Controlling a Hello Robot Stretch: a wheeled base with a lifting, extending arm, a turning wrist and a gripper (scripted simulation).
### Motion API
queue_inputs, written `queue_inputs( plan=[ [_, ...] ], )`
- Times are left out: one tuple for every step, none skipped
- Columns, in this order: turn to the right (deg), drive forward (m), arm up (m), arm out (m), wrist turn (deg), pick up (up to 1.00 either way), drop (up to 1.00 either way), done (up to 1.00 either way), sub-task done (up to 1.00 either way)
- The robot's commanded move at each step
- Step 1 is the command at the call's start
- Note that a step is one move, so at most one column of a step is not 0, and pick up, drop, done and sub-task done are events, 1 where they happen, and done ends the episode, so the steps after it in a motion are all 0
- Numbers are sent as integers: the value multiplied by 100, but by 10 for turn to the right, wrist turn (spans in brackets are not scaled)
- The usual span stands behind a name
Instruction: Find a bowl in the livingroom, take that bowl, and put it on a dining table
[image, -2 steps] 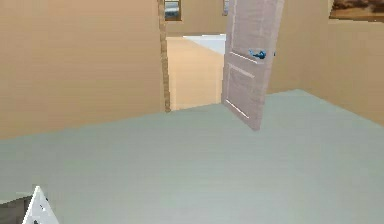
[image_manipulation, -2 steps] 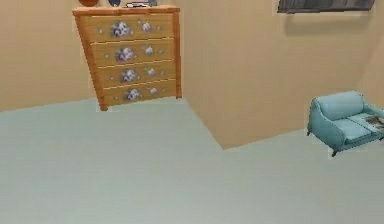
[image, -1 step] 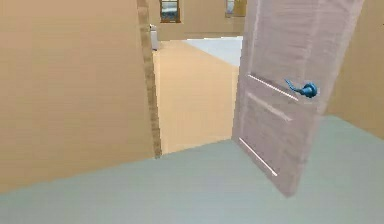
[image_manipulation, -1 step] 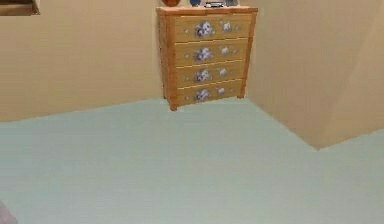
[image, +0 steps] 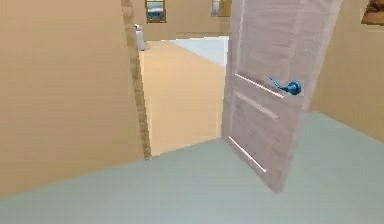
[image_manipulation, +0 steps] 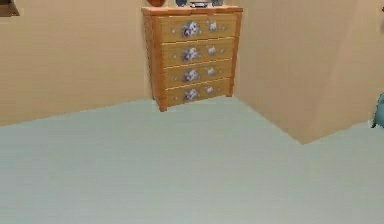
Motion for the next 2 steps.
queue_inputs(
  plan=[
    [0,100,0,0,0,0,0,0,0],
    [30,0,0,0,0,0,0,0,0]
  ],
)
